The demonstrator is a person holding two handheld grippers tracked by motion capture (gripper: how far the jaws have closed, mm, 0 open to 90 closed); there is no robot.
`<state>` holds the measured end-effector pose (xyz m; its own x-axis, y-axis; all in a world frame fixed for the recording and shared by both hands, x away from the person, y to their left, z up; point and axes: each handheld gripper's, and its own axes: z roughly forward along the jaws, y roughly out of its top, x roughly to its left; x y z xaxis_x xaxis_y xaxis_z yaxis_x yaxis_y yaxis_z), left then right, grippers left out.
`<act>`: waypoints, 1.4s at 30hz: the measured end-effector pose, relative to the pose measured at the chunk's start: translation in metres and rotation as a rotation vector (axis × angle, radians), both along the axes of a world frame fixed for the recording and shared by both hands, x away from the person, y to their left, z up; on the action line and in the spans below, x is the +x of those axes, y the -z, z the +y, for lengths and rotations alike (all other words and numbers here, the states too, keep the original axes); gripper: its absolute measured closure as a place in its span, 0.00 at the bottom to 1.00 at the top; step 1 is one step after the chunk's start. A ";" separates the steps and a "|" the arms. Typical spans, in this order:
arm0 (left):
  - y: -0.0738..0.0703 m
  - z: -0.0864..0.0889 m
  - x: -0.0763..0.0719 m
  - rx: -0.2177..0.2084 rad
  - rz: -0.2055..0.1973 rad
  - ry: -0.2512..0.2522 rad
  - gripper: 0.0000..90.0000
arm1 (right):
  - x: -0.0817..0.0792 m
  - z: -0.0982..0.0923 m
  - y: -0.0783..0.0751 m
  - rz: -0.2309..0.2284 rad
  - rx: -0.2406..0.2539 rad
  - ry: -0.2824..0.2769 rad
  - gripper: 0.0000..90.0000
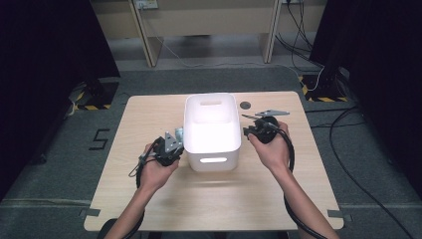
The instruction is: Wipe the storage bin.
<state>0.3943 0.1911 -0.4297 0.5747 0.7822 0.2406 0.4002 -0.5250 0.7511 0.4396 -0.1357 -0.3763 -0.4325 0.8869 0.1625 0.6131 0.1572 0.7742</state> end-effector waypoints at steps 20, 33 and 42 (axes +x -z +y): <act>0.012 -0.013 -0.053 -0.060 -0.058 0.180 0.87 | -0.013 0.023 0.010 0.003 -0.027 -0.057 0.77; 0.004 -0.023 -0.054 -0.003 -0.034 0.250 0.87 | -0.013 0.028 0.012 -0.006 -0.074 -0.064 0.79; 0.003 -0.029 -0.047 -0.020 0.017 0.272 0.87 | -0.013 0.030 0.012 -0.014 -0.099 -0.074 0.79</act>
